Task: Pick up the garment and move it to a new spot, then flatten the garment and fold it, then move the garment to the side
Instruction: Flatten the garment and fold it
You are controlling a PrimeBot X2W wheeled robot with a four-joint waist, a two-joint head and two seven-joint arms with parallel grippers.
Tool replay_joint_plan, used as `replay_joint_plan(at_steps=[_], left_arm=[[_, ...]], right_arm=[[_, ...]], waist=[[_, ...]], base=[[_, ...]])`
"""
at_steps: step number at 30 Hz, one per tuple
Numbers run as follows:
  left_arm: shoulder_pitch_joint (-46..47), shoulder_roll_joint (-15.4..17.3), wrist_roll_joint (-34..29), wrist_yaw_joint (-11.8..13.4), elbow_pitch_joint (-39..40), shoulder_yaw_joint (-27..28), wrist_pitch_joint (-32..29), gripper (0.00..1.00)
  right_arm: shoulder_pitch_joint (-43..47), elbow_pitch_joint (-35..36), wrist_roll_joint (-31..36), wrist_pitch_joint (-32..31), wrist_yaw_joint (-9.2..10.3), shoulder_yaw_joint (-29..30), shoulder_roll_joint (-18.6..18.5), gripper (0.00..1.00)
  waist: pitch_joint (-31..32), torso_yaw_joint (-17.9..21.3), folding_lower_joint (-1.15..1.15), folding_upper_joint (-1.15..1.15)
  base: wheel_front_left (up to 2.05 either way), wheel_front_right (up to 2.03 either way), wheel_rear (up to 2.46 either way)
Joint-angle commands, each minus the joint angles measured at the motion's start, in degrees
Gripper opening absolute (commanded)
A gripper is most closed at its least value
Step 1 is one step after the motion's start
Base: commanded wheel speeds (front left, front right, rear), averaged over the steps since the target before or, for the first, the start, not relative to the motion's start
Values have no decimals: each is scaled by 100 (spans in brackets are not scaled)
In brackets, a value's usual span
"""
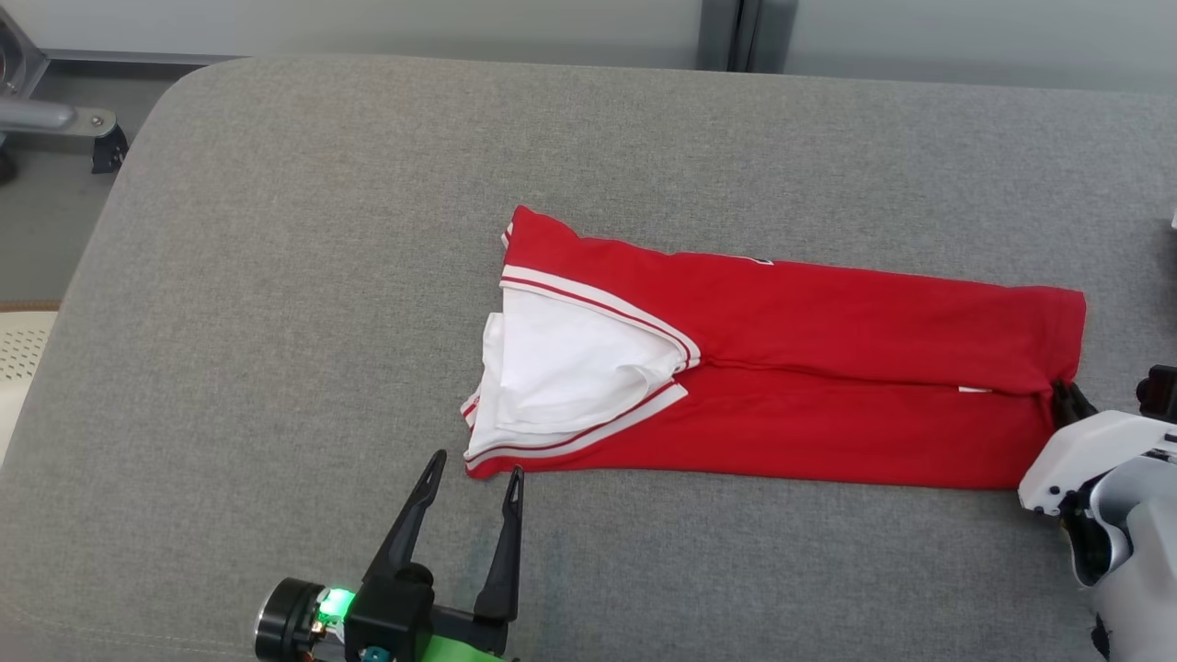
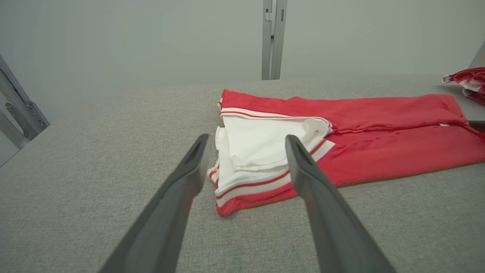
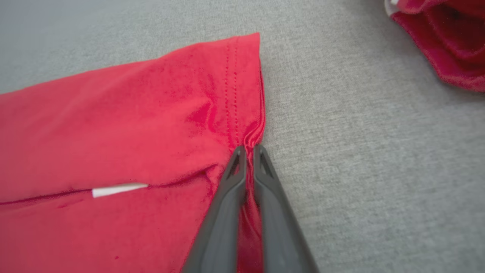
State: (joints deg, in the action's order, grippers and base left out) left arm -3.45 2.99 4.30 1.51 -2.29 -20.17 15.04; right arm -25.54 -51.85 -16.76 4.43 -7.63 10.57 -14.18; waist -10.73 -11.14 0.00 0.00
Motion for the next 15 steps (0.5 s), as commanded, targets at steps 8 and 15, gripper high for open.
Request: replay_joint_plan(at_steps=[8, 15], left_arm=[[4, -6, -40, 8, -31, 95, 16, 100], [-75, -7, -44, -21, -91, 102, 16, 100]], right_arm=[[198, 32, 260, 173, 21, 55, -753, 0], [315, 723, 155, -28, 19, -200, -892, 0]], waist=[[68, 140, 0, 0], [214, 257, 0, 0]], base=[[0, 0, 0], [0, 0, 0]])
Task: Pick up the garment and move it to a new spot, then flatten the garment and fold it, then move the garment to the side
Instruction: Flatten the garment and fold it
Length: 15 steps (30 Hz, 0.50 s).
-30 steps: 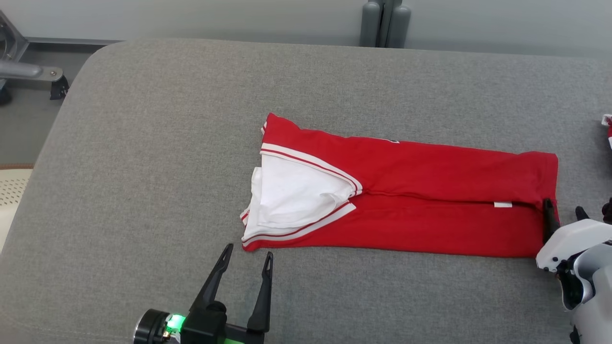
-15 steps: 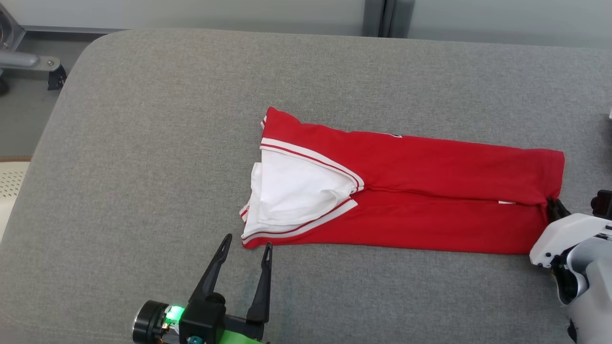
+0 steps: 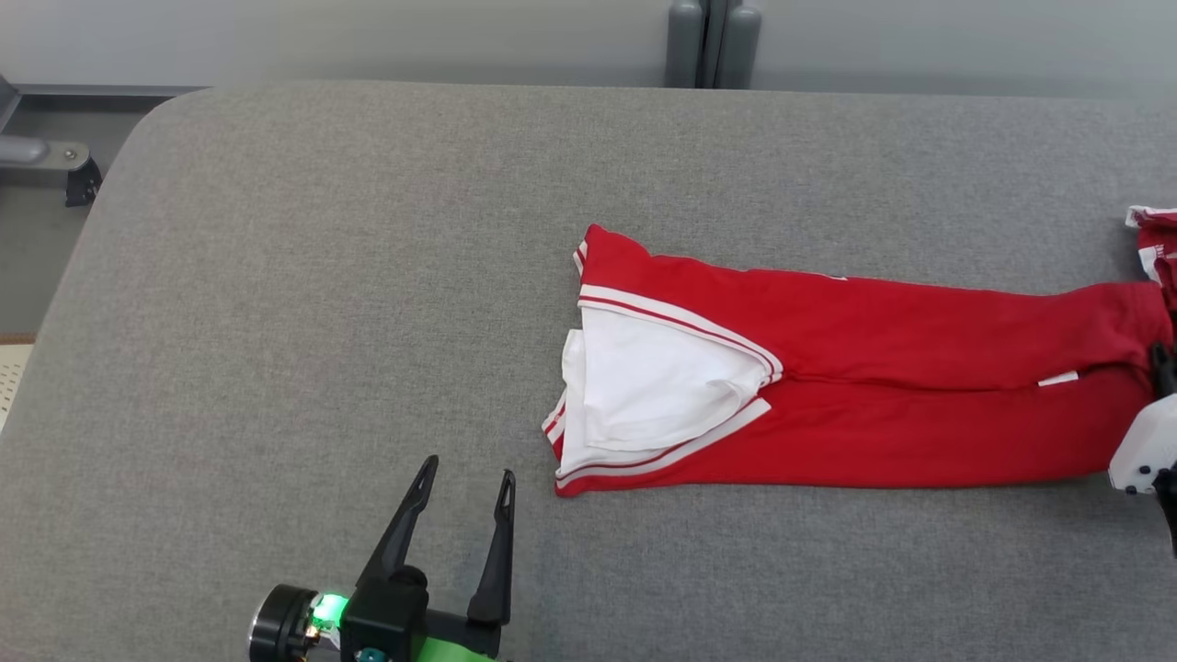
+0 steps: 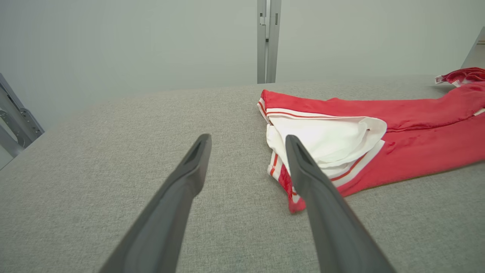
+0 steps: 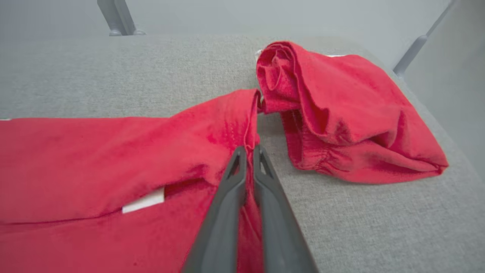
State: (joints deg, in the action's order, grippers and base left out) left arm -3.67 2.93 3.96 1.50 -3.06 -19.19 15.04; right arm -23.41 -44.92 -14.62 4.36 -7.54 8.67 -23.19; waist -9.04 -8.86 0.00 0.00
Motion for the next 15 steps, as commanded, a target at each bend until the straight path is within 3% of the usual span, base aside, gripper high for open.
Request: replay_joint_plan(at_steps=[1, 9, 15], left_arm=[[-67, 0, -16, -31, -28, 0, 16, 100], [-121, 2, -18, -40, -69, -44, 16, 100], [-128, 1, 29, -81, -116, -151, 16, 100]], right_arm=[[124, 179, -86, -40, 10, -64, 41, 0], [486, 1909, -321, -551, 9, -474, 438, 0], [693, 3130, -220, -1049, 9, -651, 976, 0]], waist=[[78, 31, 0, 0], [281, -129, 0, 0], [304, -442, 0, 0]], base=[[0, 0, 0], [0, 0, 0], [0, 0, 0]])
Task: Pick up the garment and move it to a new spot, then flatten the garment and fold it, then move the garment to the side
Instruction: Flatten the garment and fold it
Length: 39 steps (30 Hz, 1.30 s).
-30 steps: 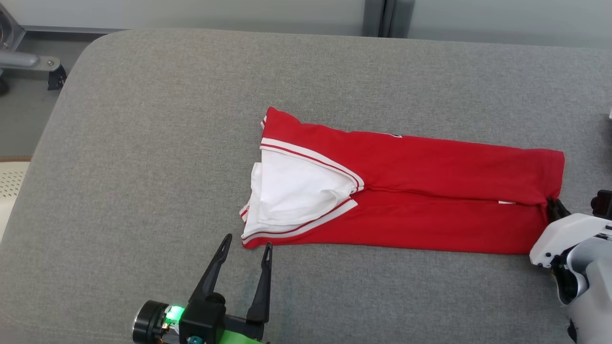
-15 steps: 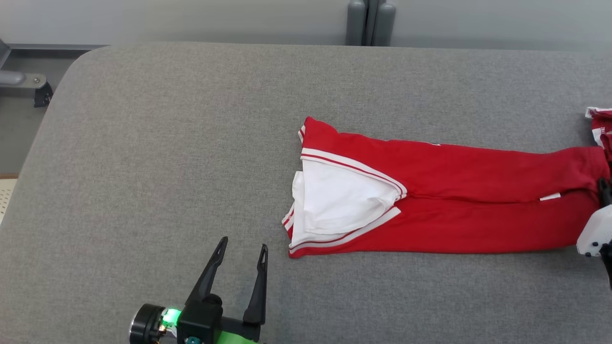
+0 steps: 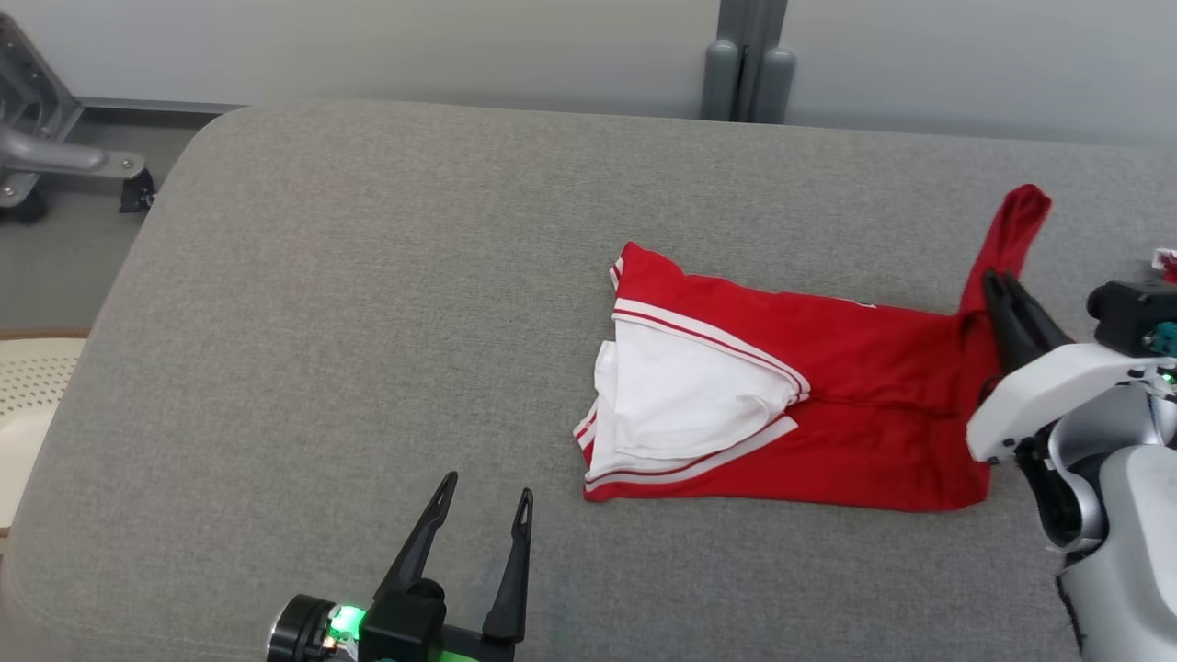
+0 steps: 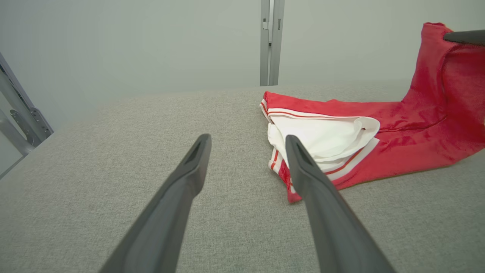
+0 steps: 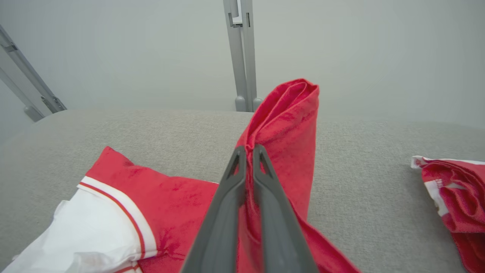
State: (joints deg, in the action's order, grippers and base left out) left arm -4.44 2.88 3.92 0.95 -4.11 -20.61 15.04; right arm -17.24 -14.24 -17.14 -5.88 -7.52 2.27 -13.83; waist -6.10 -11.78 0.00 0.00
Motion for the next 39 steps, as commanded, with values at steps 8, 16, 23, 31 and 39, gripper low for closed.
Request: replay_joint_plan(at_steps=[8, 16, 23, 31, 39], left_arm=[[103, 5, 109, -8, -54, -110, 16, 100], [200, 5, 207, 11, -123, -283, 16, 100], [256, 5, 298, 59, -171, -412, 16, 100], [172, 4, 339, 144, -193, -429, 16, 100], [94, 6, 197, 107, -153, -207, 16, 100]], right_arm=[[116, 697, 89, -458, 5, -492, 648, 0], [-129, 318, 21, -529, 4, -905, 895, 0], [-379, -267, -15, -414, 4, -1165, 988, 0], [-514, -372, -460, 179, 4, -1190, 1043, 100], [11, -75, -634, 825, 3, -818, 710, 100]], waist=[[-89, -626, 0, 0], [-160, -1090, 0, 0], [-153, -1387, 0, 0], [-52, -1265, 0, 0], [122, -533, 0, 0]], base=[[0, 0, 0], [0, 0, 0], [0, 0, 0], [0, 0, 0], [0, 0, 0]])
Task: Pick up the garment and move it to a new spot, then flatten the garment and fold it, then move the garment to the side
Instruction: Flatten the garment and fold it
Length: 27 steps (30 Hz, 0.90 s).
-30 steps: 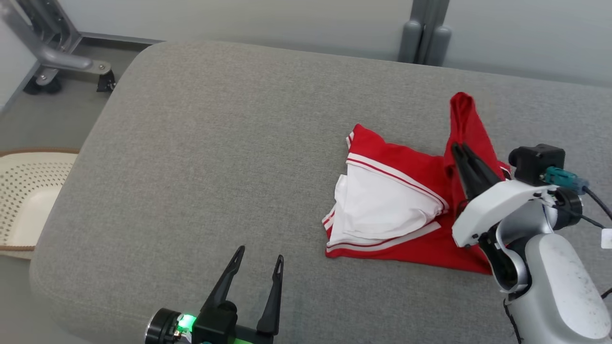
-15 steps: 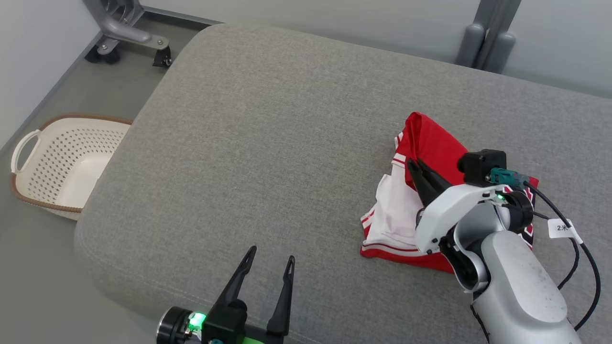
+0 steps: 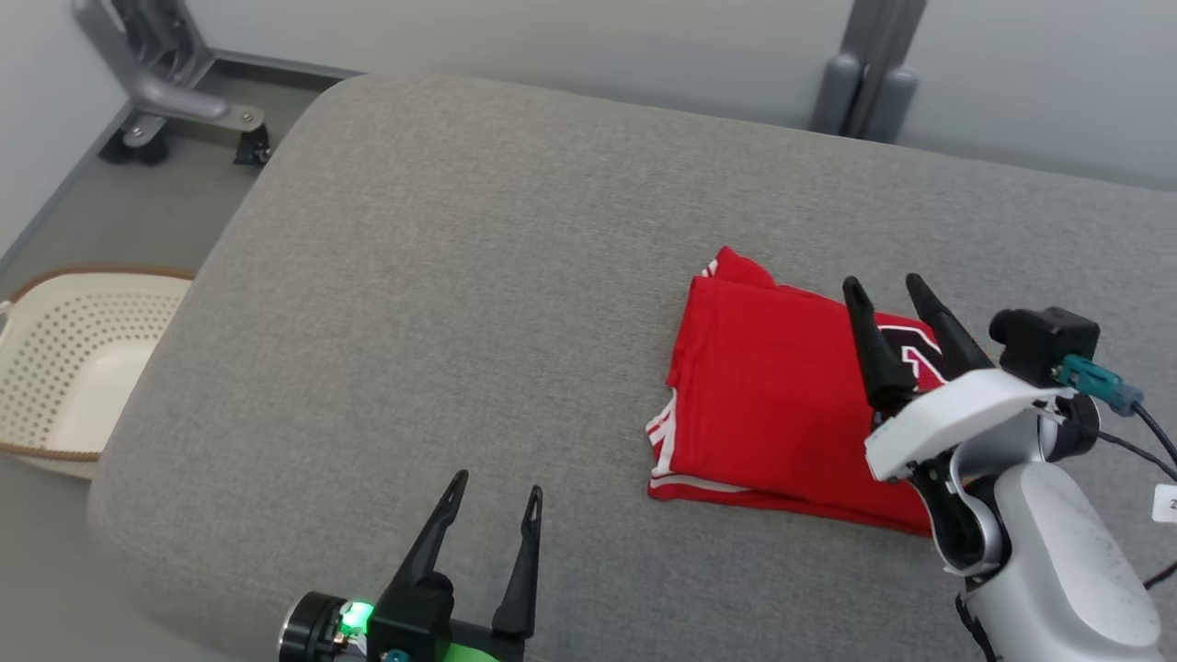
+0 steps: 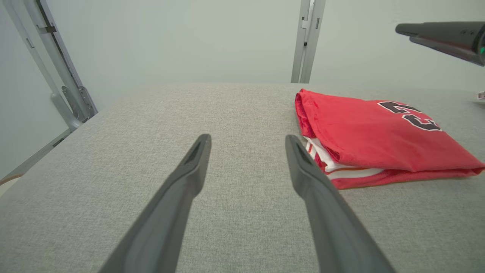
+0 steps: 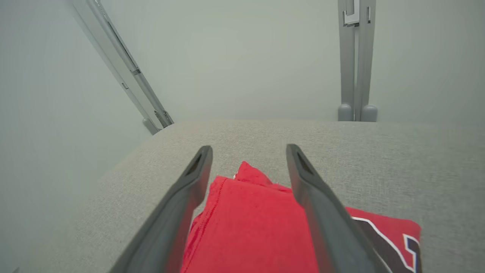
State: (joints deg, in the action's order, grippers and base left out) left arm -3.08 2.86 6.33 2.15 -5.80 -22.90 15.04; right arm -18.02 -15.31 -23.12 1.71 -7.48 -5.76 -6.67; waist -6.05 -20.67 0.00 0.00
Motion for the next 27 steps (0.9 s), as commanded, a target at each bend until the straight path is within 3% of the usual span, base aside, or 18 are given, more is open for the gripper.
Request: replay_joint_plan(at_steps=[1, 7, 12, 18, 27], left_arm=[[-49, 9, -49, -14, 26, 65, 16, 100], [-108, 14, -87, -67, 25, 312, 16, 100], [-162, 13, -45, -79, 51, 516, 16, 100], [-326, 11, 19, 7, 219, 780, 16, 100], [-674, 10, -39, 56, 343, 1023, 16, 100]], right_arm=[[172, 27, -96, 142, -2, 26, -16, 100], [702, 45, -408, 1126, -1, -499, -550, 100], [1037, 63, -455, 1351, -2, -570, -790, 100], [1586, 568, -92, 1345, -1, -184, -591, 100], [2291, 922, 634, 1346, -2, 2, -332, 100]], waist=[[138, 463, 0, 0], [329, 1127, 0, 0], [481, 1546, 0, 0], [675, 1812, 0, 0], [950, 1863, 0, 0]], base=[[0, 0, 0], [0, 0, 0], [0, 0, 0], [0, 0, 0], [0, 0, 0]])
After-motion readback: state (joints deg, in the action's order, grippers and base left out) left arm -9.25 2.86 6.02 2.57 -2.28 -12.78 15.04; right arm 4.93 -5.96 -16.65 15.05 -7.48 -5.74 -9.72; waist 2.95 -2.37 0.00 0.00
